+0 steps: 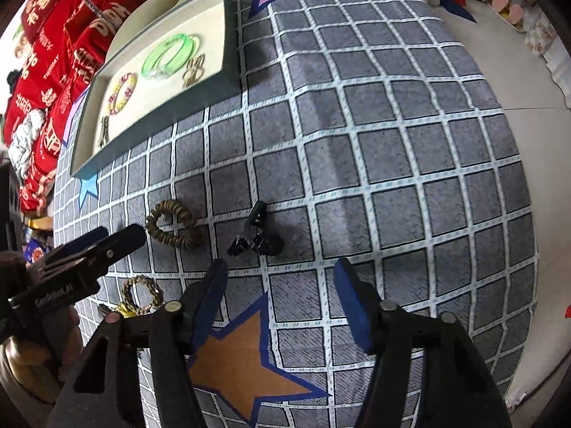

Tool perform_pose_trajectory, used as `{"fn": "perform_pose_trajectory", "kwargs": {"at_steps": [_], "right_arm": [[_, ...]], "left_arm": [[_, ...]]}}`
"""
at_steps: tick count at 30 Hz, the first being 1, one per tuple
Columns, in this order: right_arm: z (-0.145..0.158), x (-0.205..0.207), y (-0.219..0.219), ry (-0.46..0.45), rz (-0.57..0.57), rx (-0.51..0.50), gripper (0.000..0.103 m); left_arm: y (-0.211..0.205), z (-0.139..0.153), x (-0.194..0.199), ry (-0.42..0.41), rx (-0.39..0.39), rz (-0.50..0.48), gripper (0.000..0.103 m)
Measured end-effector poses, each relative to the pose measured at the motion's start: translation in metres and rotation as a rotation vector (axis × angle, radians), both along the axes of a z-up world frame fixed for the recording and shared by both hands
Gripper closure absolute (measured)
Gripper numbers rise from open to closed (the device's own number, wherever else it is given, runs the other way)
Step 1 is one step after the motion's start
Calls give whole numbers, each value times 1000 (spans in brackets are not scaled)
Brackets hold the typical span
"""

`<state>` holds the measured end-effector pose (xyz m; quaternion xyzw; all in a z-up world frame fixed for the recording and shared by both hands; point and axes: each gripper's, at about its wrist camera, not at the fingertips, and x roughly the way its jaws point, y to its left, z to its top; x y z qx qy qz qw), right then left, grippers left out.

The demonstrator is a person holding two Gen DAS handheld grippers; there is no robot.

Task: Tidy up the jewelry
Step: 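Grasp the brown coiled hair tie with the left tool while the right grasps the black claw clip, then carry the hair tie and claw clip over the tray with both tools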

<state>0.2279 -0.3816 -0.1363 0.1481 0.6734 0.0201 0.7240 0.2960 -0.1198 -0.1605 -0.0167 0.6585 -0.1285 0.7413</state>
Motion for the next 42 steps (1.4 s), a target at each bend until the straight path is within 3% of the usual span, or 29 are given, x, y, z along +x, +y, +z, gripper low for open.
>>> {"fn": "perform_pose_trajectory", "kwargs": {"at_steps": [10,15,18,19,20,23,24,27,29,33,42], "right_arm": [[-9,3,4,-19,-35,30,45],[-13,9,9,-31,-39,25,54],[-14,13,16,-38,-8,0,63],[-14,14,18,-37,0,-2,70],[-15,15,21,-32,13,-15,70],[-14,17,27,-35,37,-44,70],[-14,17,28,-33,37,-46,70],[-14,17,27,-27,33,-47,70],[-12,16,25,-31,27,-35,76],[-7,11,21,-30,20,-32,76],[5,1,9,-38,2,1,76]], "left_arm": [[-12,-6,8,-23,61,-54,10],[-21,-7,10,-42,101,-91,12],[-40,-9,9,-63,140,-124,19],[-46,-9,8,-68,146,-136,22],[-50,-8,6,-74,152,-148,24],[-66,-5,-1,-90,157,-179,34],[-72,-3,-4,-95,154,-192,42],[-90,1,-13,-112,144,-237,80],[-95,5,-16,-101,119,-237,83],[-89,8,-17,-63,16,-168,83],[-63,19,-18,-78,-35,-103,83]]}}
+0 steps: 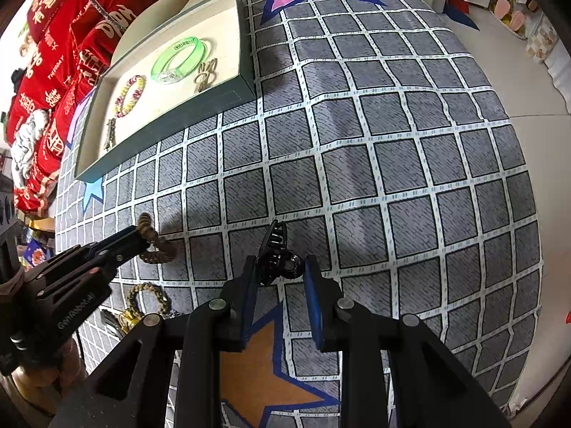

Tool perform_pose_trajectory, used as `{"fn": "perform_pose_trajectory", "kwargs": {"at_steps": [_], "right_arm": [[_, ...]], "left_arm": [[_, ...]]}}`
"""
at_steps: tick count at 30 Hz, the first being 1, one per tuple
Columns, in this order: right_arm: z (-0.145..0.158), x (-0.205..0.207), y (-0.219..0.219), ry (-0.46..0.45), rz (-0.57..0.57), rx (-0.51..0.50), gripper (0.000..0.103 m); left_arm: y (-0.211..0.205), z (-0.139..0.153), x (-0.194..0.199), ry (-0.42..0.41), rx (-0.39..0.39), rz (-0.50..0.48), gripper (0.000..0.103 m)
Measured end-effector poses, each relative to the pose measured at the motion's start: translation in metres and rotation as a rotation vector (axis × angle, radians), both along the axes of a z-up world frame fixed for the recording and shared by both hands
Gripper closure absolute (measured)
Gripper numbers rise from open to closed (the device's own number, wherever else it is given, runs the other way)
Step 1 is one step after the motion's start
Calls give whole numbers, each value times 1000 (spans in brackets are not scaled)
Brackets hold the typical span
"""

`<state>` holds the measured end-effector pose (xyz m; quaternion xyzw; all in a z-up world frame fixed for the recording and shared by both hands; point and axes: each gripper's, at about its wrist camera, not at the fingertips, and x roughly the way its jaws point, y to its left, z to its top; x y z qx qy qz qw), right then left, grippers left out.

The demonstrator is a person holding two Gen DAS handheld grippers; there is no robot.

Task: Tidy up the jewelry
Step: 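Carry the hair tie and claw clip over the tray with both tools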

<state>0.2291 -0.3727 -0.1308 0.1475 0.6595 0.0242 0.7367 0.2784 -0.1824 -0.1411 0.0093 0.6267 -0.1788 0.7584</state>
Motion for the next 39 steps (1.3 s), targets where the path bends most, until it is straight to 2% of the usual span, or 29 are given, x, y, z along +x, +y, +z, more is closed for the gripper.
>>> {"fn": "perform_pose_trajectory", "kwargs": {"at_steps": [6,12,16,22,28,39], "right_arm": [[13,-3,-5,-10,-5,19,76],[33,10,-1,-41,16,39,76],[46,30,6,-69,42,48,76],[64,72,17,-120,79,63,76],[68,117,29,-147,120,66,76],[44,193,55,-159,183,44,76]], "left_arm": [[34,11,1,-34,-26,37,83],[60,36,16,-77,-36,78,83],[91,56,31,-107,-31,105,83],[106,67,66,-137,-26,161,83],[114,67,105,-157,-13,207,83],[114,35,169,-143,60,257,83]]}}
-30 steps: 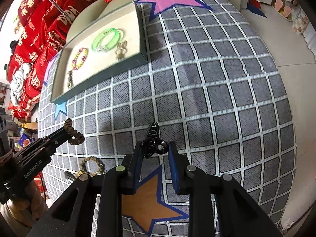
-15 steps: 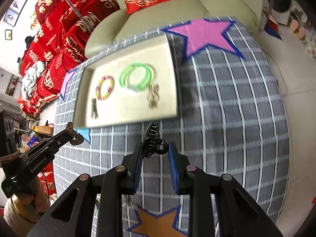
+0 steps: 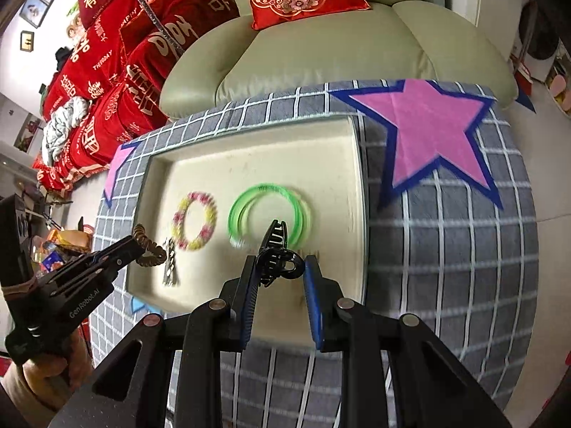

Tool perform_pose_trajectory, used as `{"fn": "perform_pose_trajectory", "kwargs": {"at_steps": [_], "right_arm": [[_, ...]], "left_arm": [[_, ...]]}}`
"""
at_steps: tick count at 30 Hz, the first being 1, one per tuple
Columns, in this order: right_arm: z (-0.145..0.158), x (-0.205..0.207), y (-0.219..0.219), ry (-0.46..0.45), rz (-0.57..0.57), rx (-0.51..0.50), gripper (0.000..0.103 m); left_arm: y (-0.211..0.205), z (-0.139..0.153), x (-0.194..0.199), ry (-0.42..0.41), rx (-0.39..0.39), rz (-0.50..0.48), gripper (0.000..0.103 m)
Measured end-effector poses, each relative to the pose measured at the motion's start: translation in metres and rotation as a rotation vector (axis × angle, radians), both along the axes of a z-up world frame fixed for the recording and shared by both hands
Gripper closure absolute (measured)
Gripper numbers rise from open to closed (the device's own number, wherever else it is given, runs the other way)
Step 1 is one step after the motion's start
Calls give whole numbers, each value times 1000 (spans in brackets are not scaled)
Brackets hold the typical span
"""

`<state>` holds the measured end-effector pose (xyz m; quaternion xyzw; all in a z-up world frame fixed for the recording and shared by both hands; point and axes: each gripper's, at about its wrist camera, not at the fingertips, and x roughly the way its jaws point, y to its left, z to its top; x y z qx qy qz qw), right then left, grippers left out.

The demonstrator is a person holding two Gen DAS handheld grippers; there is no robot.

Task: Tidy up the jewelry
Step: 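Carry the hair tie and claw clip over the tray with both tools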

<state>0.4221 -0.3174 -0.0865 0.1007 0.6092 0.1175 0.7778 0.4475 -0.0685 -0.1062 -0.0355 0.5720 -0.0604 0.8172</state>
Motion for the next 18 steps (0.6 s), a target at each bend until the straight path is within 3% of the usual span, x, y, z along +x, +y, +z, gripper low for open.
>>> {"fn": "perform_pose_trajectory", "kwargs": {"at_steps": [8,18], "right_arm": [[-32,39,6,20,6,-39,76],[-61,50,2,67,-14,-41,76]], "left_arm": [[-2,-31,28,16,75,13,83],[-7,-48,32,17,143,0,82]]}}
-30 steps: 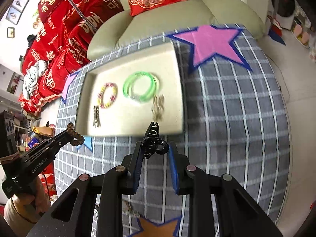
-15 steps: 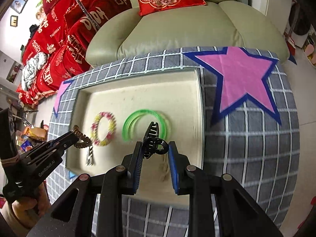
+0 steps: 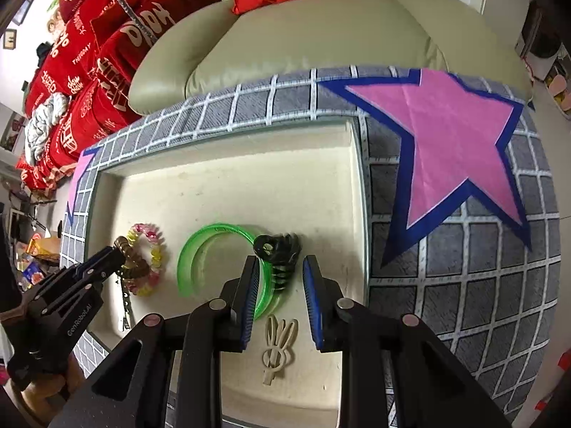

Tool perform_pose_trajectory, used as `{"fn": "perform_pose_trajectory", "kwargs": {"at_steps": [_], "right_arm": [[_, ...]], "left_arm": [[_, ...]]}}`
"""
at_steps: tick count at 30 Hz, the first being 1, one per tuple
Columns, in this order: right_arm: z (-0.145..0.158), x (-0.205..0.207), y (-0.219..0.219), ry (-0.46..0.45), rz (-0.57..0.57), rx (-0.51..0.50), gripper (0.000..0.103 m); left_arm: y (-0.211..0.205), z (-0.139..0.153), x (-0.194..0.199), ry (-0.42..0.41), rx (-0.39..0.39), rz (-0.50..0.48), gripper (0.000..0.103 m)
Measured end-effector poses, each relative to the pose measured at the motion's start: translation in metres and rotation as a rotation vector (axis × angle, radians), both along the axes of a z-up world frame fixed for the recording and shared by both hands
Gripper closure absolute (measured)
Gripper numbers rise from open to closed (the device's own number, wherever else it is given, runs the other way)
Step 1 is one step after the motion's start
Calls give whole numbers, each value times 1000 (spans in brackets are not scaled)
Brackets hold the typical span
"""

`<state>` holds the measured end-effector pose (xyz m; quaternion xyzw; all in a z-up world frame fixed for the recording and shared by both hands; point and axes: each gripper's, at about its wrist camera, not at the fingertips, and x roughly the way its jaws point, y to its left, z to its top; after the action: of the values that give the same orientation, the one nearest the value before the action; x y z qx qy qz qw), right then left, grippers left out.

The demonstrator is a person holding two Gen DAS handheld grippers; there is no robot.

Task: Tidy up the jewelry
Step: 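Carry the hair tie and claw clip over the tray with both tools, then open the left tool to drop the coiled hair tie while the right drops the claw clip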

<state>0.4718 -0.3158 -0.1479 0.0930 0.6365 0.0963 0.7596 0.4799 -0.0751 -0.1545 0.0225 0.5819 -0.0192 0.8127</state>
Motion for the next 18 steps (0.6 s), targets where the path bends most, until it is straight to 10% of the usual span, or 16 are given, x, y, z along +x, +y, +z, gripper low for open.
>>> {"fn": "perform_pose_trajectory", "kwargs": {"at_steps": [8,11,18], "right_arm": [[6,-1,-2,-10,-2,31,61],[15,-5,-3,-22,-15,48,55],[36,-22,-3,-46,-36,76,48]], "left_arm": [[-6,4,-3,4,53,-18,80],[-5,10,-8,-18,57,-1,11],[-2,28,-15,-53,37,2,6]]}}
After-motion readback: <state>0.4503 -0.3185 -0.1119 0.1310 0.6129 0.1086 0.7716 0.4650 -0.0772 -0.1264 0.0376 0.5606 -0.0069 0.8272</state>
